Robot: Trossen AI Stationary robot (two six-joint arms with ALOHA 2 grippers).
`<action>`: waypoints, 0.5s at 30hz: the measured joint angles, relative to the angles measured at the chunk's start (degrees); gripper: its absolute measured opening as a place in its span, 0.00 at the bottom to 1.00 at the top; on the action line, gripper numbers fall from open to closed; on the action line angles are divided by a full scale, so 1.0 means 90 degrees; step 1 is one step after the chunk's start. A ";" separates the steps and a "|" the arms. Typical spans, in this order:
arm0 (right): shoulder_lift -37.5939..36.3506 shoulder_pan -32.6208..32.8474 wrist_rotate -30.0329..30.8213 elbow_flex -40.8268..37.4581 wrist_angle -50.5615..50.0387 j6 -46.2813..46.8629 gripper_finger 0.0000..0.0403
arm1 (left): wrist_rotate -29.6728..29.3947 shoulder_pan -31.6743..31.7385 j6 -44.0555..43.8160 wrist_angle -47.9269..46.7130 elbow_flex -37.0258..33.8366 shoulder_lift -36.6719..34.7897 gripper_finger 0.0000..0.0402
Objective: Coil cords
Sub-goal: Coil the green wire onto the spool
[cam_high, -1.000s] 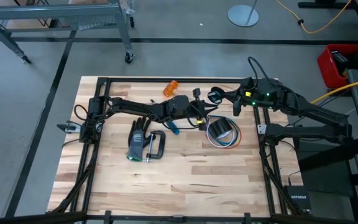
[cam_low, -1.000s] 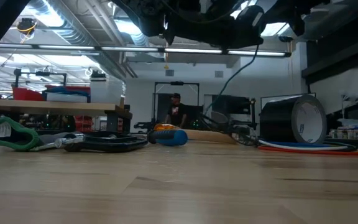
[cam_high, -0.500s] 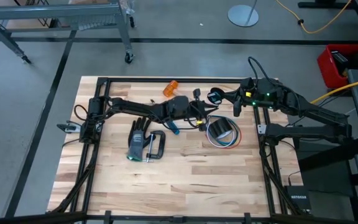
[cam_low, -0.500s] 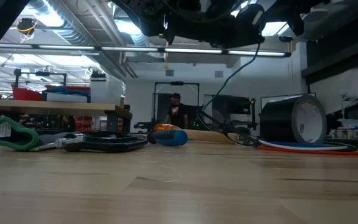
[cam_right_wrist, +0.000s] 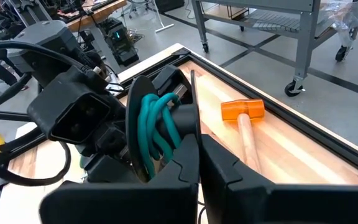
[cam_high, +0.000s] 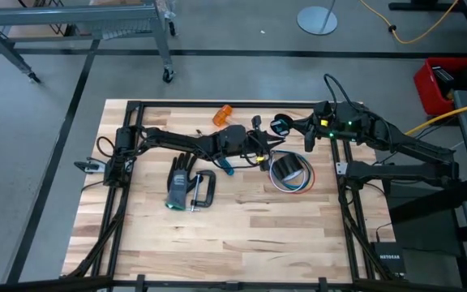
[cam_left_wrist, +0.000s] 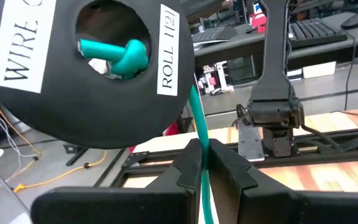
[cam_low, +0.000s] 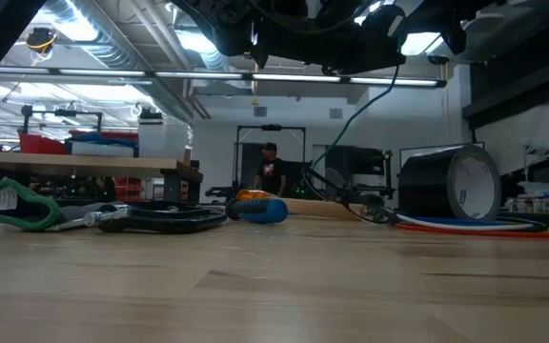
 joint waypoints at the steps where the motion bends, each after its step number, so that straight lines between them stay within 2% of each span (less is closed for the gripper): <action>1: 0.0000 0.0000 0.0000 0.0000 0.0000 0.0000 0.00 | 0.0001 0.0000 -0.0081 -0.0001 0.0000 0.0000 0.04; 11: 0.0000 0.0000 -0.0007 0.0000 -0.0004 0.0000 0.00 | 0.0002 0.0002 -0.0318 -0.0094 0.0000 0.0000 0.05; 15: -0.0023 0.0000 -0.0156 0.0034 0.0150 0.0010 0.00 | 0.0002 0.0014 -0.0639 -0.0299 -0.0023 0.0037 0.13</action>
